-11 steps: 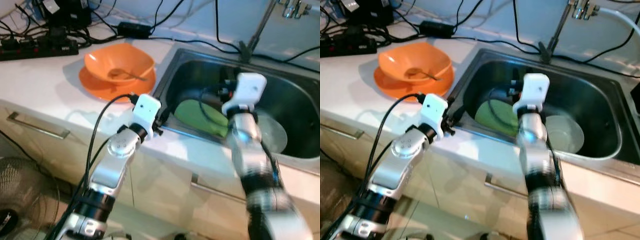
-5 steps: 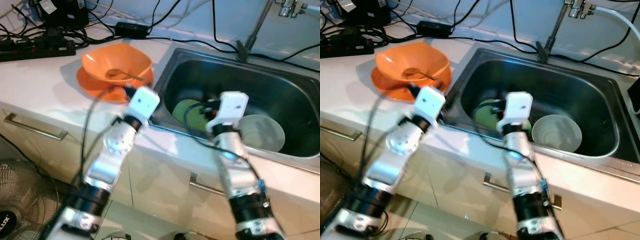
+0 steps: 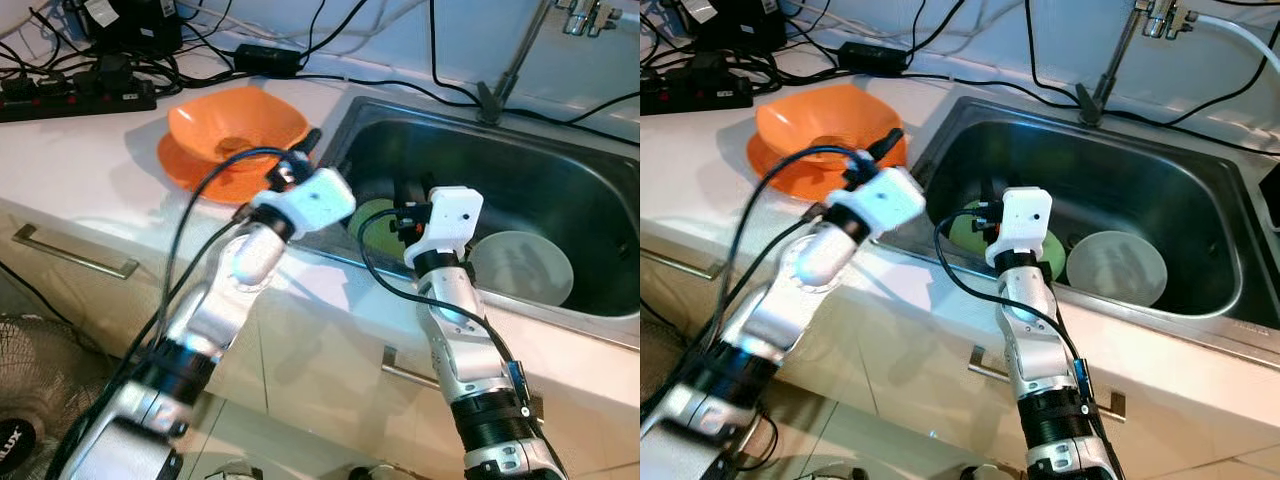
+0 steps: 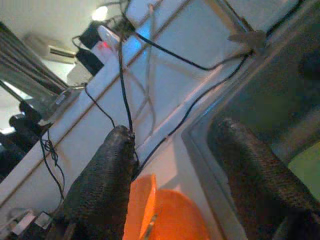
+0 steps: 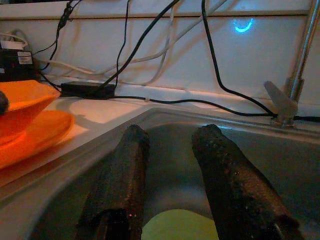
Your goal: Kitchen organization
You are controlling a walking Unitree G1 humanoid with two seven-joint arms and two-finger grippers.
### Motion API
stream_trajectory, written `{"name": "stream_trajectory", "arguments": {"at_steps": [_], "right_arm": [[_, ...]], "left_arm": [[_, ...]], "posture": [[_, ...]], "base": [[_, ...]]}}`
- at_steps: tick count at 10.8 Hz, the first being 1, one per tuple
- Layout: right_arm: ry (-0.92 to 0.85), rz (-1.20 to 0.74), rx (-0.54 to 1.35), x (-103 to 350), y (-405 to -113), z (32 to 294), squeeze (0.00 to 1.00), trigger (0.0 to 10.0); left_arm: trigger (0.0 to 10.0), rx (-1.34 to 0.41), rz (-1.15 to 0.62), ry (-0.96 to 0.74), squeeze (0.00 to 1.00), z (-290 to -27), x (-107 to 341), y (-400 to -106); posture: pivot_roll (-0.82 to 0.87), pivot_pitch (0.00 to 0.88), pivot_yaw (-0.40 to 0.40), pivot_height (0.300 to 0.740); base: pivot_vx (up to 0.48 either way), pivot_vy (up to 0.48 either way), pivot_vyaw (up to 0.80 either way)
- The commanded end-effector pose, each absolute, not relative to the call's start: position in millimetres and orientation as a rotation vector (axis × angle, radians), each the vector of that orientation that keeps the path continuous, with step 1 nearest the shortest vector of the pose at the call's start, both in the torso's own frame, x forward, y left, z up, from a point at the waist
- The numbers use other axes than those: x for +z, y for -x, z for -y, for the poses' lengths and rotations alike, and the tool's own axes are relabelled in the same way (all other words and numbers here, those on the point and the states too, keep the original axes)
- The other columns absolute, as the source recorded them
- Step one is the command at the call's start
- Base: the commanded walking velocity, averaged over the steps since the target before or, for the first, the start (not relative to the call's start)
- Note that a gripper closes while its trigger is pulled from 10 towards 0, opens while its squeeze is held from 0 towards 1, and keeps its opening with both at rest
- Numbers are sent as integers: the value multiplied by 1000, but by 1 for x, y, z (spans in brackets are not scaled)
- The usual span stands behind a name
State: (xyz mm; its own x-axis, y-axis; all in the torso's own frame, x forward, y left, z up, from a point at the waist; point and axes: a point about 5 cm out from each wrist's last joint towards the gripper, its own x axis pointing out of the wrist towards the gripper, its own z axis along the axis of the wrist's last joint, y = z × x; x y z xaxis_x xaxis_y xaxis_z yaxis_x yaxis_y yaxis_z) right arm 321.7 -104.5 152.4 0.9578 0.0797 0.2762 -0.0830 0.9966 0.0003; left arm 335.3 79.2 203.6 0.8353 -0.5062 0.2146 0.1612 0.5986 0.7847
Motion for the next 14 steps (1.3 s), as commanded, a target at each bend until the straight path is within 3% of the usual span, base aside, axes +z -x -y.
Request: {"name": "stream_trajectory", "arguments": {"at_steps": [1,5,10,11,12,14], "right_arm": [[-10,287,68,156,-322,108,0,10000],[-10,277,58,155,-322,110,0,10000],[-12,271,60,153,-322,109,0,10000],[-11,270,62,153,-322,109,0,10000],[-9,268,60,153,-323,110,0,10000],[-9,266,57,152,-323,110,0,10000]], "left_arm": [[10000,-389,429,-896,0,-77,205,-342],[10000,-316,340,-1009,0,-93,201,-355],[10000,-252,271,-1026,0,-99,196,-365],[2667,-247,271,-1027,0,-97,198,-368],[0,-242,275,-1027,0,-96,199,-369],[0,-245,278,-1025,0,-95,197,-370]], "posture": [[54,53,-60,740],[59,60,-60,740],[58,64,-62,740],[53,63,-61,740],[52,62,-62,740],[54,62,-62,740]], "base": [[0,0,0],[0,0,0],[0,0,0],[0,0,0],[0,0,0],[0,0,0]]}}
